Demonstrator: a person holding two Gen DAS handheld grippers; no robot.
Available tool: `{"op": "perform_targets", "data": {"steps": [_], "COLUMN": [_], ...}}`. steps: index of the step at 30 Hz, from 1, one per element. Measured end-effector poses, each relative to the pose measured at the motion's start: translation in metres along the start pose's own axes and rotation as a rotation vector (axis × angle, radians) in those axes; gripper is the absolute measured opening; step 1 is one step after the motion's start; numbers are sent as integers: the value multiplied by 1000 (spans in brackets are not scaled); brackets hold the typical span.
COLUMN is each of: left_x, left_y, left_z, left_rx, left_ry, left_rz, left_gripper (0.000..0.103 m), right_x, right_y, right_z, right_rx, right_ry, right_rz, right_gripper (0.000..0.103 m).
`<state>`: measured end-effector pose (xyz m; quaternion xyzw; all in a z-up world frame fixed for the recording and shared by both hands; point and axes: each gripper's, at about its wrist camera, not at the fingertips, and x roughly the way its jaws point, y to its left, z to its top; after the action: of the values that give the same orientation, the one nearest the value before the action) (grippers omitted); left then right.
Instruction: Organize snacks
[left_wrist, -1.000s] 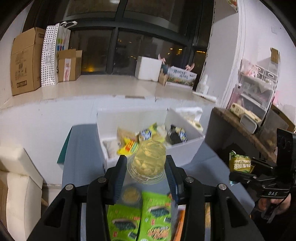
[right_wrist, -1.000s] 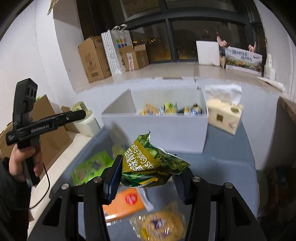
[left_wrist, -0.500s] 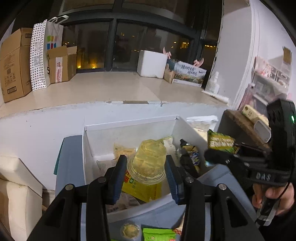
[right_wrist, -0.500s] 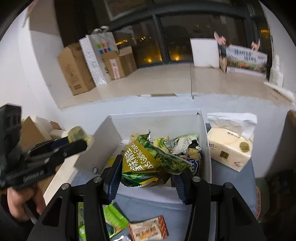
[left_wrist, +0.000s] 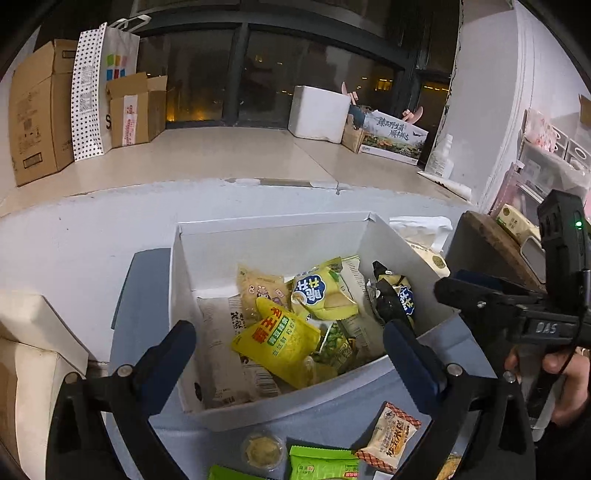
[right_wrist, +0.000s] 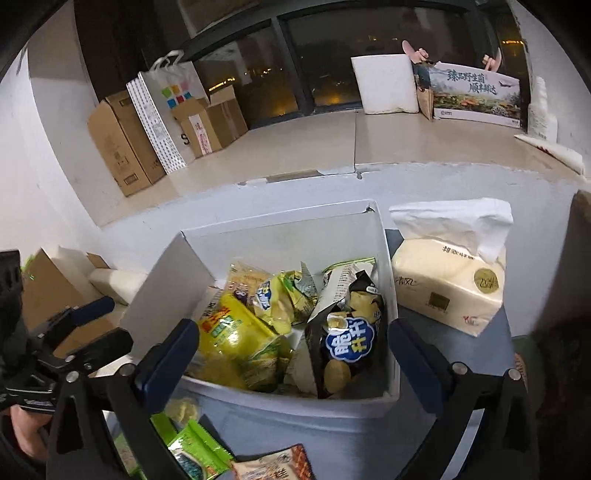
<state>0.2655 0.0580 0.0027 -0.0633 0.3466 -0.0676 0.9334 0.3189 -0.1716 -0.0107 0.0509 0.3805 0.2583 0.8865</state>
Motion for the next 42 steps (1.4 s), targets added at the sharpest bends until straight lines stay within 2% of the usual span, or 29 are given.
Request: {"op": "perform_targets", "data": {"steps": [5, 7, 14, 18, 25, 27, 30, 32, 36, 42], "left_x": [-11, -24, -83, -118, -146, -149, -151, -150, -150, -142], "left_y": [-6, -11, -18, -17, -8, -5, 0, 1, 6, 5], "left_z": [-4, -7, -26, -54, -114, -127, -148, -157, -172, -177], "left_rx": [13, 28, 38, 42, 39, 19, -2, -11, -51, -58], "left_ry": [12, 4, -40, -68, -38, -31, -2, 8, 23, 43], "left_rz": [2, 6, -53, -51, -43, -53, -47, -37, -52, -52], "left_gripper": [103, 103, 103, 103, 103, 103, 103, 103, 103, 103], "right_x": [-20, -34, -81, -103, -118, -117, -106, -92, -65, -14], "right_y": [13, 19, 31, 31, 34, 36, 44, 47, 45, 43], "right_z": [-7, -14, -52, -83, -137, -149, -165, -172, -173, -158], "right_rx": [-60, -70, -108, -100, -94, -95, -135, -163, -187, -237], "right_ry": [-24, -41, -71, -69, -58, -47, -15, 31, 75, 166], "right_rz": [22, 52, 137, 174, 154, 154, 104, 84, 50, -15], "right_gripper": [103, 103, 103, 103, 103, 103, 103, 103, 103, 103]}}
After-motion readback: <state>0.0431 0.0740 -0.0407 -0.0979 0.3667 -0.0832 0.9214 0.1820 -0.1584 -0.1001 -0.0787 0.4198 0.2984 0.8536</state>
